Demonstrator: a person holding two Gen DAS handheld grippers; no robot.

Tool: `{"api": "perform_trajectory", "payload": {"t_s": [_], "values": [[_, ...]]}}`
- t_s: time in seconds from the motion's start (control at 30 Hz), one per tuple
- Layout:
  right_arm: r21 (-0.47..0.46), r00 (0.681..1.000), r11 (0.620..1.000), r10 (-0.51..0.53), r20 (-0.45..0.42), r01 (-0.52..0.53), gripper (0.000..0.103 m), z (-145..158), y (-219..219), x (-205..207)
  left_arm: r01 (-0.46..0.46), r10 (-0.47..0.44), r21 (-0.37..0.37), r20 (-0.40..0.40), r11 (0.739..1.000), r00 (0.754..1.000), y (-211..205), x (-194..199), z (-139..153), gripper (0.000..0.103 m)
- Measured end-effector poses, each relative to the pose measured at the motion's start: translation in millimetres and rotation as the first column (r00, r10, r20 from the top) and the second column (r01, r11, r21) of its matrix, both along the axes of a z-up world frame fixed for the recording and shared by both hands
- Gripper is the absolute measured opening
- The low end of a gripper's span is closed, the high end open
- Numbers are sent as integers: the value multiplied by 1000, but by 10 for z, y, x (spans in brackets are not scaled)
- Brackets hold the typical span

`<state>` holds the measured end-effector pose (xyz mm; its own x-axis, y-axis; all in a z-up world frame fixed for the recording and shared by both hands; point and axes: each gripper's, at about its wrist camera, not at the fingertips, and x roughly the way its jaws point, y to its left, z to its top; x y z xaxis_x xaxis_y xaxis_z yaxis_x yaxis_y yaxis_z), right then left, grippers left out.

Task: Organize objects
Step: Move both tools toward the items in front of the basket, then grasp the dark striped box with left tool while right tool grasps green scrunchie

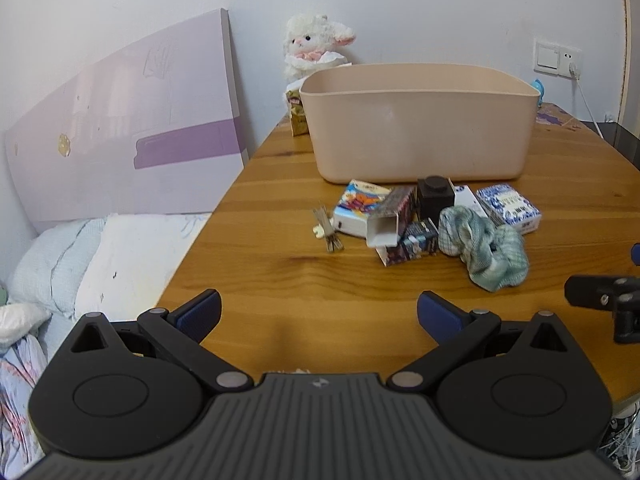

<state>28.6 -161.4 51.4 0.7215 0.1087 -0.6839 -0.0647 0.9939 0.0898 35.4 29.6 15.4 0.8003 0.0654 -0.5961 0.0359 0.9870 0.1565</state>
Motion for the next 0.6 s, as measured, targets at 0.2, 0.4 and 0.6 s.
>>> {"api": "perform_trajectory", "payload": {"t_s": [0.2,0.4,0.6], "values": [[13,999,999,38,-8,-38,100,-82,88,167,29,-29,28,9,999,1000,20,163,31,103],[11,998,998,60,-31,-59,100,-187,188,346,58,-58,35,2,998,998,-7,381,-15,103],[6,996,998,70,-49,-70,98,-283,244,526,105,-106,23,21,994,994,-29,553,-73,103]]}}
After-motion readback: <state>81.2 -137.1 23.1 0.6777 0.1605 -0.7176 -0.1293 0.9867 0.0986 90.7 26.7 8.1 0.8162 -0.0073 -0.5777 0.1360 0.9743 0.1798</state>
